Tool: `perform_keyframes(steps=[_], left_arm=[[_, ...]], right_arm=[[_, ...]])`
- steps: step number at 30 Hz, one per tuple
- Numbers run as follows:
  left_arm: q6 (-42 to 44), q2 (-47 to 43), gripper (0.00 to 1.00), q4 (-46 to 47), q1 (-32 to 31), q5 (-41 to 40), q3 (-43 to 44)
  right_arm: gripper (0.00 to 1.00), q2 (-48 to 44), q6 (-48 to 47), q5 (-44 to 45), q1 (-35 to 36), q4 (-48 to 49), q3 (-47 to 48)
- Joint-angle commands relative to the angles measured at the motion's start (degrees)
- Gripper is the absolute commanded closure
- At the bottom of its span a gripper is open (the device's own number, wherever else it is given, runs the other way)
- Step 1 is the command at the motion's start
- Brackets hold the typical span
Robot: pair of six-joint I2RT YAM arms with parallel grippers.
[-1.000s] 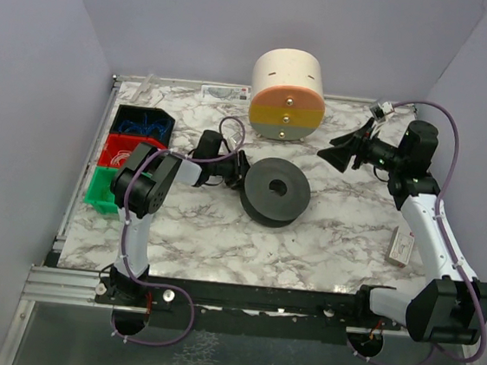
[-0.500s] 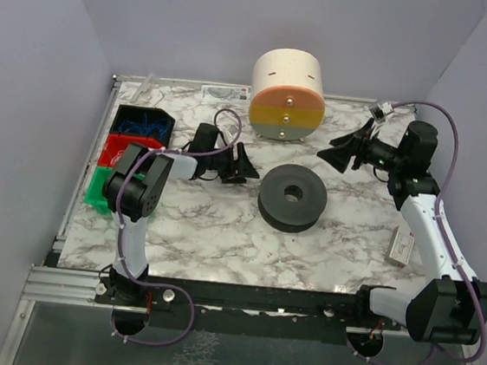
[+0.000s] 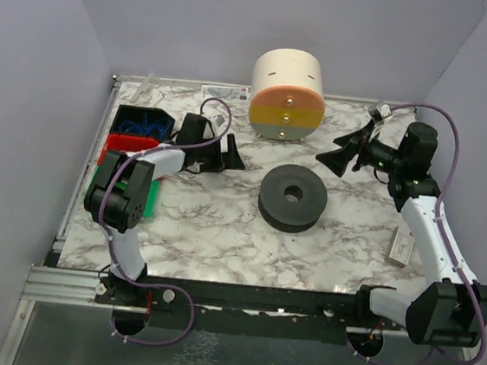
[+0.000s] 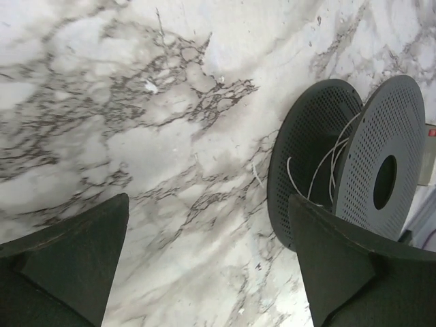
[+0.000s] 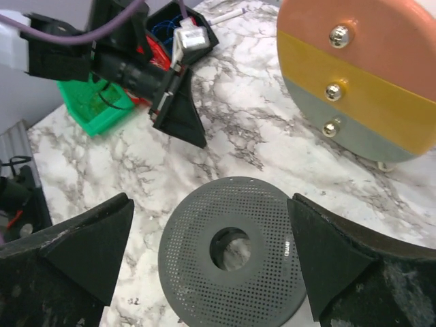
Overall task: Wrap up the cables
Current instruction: Place the cable reel at the center of the board, then reset both arms
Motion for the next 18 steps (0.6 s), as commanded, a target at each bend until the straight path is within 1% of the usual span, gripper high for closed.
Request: perform_keyframes(steps=[1, 3, 6, 10, 12, 15, 18], left_arm=[[13.1, -7.2, 0.01, -10.9, 1.4, -7.4, 4.3], [17.1, -11.2, 0.01, -12.7, 1.8, -9.9, 4.1], [23.8, -17.2, 0.01, -16.5, 1.9, -13.5, 4.6], [32.1, -24.3, 0.01, -23.4, 2.8, -17.4, 6.2], [34.6, -27.4, 0.01, -26.6, 3.3, -17.8, 6.7], [37.1, -31.9, 0.01, -31.4, 3.4, -17.9, 6.5], [36.9, -38.0, 0.01, -32.6, 3.4, -20.6, 3.8]], right_arm=[[0.0, -3.0, -5.7, 4.4, -0.2, -3.4, -0.4], [0.0, -4.3, -7.5, 6.5, -0.2, -5.0, 0.2], [0.0, -6.6, -9.2, 12.7, -0.2, -7.8, 1.9], [0.0, -8.5, -15.9, 19.6, -0.2, -18.7, 5.7], [0.0, -10.3, -17.0, 23.7, -0.2, -22.3, 5.6], [0.0, -15.9, -15.4, 31.1, -0.2, -21.7, 1.8], [0.0, -22.4, -12.9, 35.4, -0.2, -21.0, -1.7]])
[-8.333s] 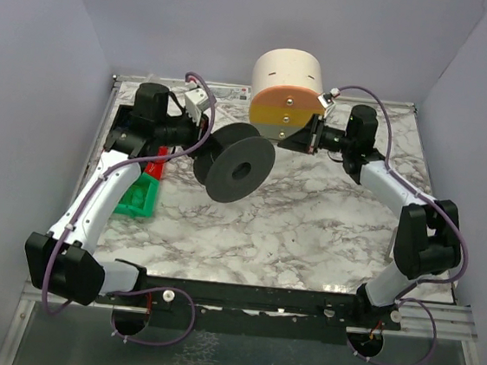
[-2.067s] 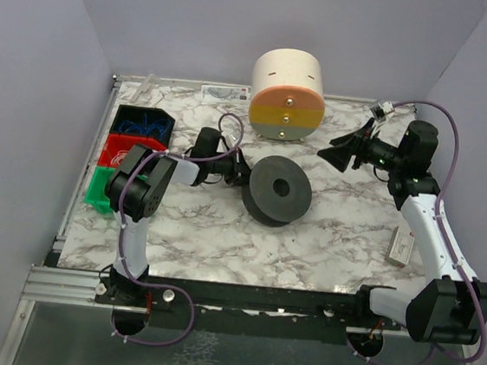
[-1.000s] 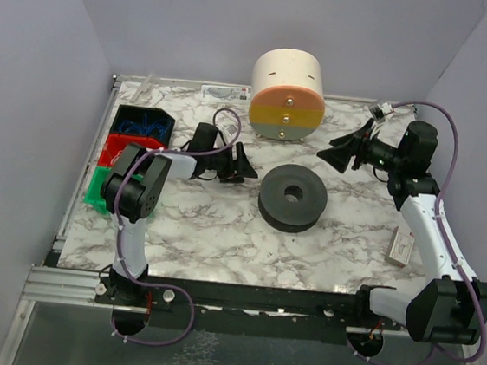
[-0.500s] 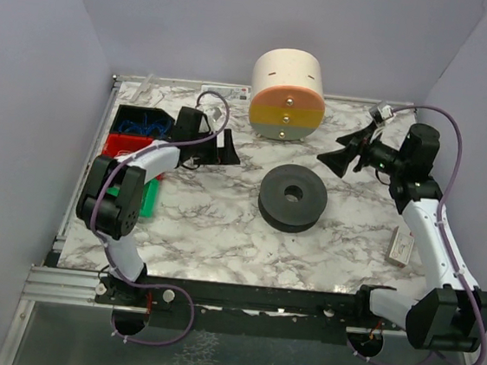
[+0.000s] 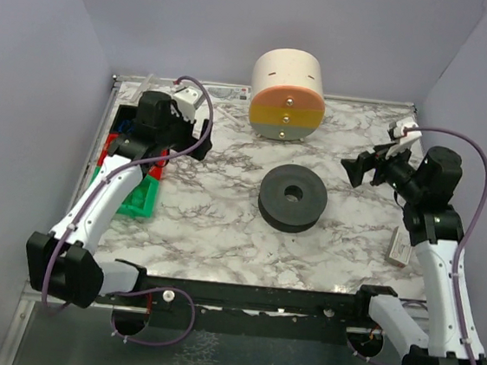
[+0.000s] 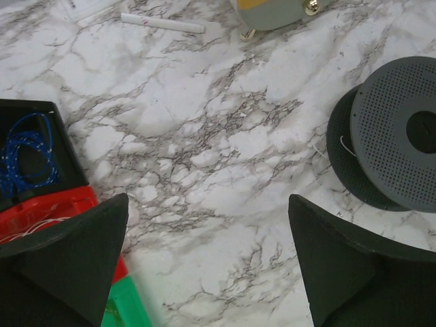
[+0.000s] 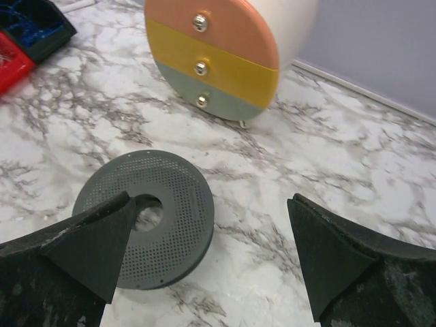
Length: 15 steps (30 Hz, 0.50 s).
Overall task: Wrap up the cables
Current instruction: Reset both arms
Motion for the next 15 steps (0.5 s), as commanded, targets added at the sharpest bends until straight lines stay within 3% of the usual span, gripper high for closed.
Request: perform_keyframes(steps=[1, 9, 15], left_arm=[[4.8, -8.6, 0.01, -7.1, 0.2, -5.1, -3.8], [9.8, -32.9, 0.01, -4.2, 0.4, -8.5, -17.0], [8.2, -38.7, 0.01, -3.7, 2.2, -11.5, -20.9]], right_arm=[[0.0, -9.2, 1.1, 11.4, -0.2, -4.0, -4.4], [0.0, -22.0, 1.5, 16.0, -0.2, -7.4, -9.3], [0.0, -29.5, -1.0, 14.3, -0.2, -7.0, -14.9]])
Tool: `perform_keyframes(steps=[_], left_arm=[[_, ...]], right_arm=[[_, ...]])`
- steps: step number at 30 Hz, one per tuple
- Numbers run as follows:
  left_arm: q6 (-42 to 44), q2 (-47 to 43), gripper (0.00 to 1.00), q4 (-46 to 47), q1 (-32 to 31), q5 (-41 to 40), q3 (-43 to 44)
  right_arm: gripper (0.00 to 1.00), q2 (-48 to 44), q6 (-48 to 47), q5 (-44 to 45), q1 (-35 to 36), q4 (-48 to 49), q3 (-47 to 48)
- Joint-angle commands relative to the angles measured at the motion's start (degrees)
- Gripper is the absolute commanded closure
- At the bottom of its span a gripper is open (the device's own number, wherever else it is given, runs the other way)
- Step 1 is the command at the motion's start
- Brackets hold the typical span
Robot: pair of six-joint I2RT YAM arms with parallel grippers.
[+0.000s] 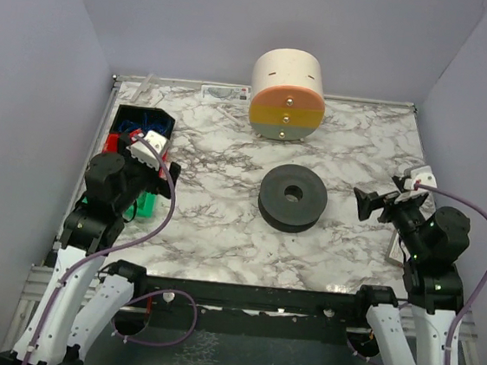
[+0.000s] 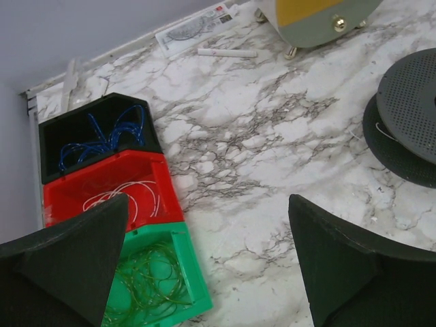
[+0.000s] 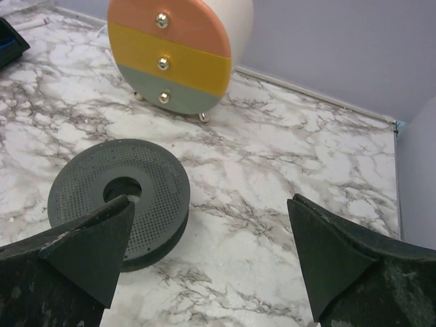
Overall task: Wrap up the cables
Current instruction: Reset both arms
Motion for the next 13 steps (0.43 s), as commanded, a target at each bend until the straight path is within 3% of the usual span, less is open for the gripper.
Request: perform_keyframes(steps=[1, 13], left_arm=[[-0.4, -2.0, 0.01, 1.7, 1.8, -3.9, -4.2], [-1.9, -3.3, 0.01, 4.5, 2.6, -1.6, -9.4]], right_arm=[[0.0, -4.0, -2.1, 0.5, -0.2, -2.2, -4.2], [0.0, -7.5, -3.3, 1.5, -0.2, -1.6, -6.7]])
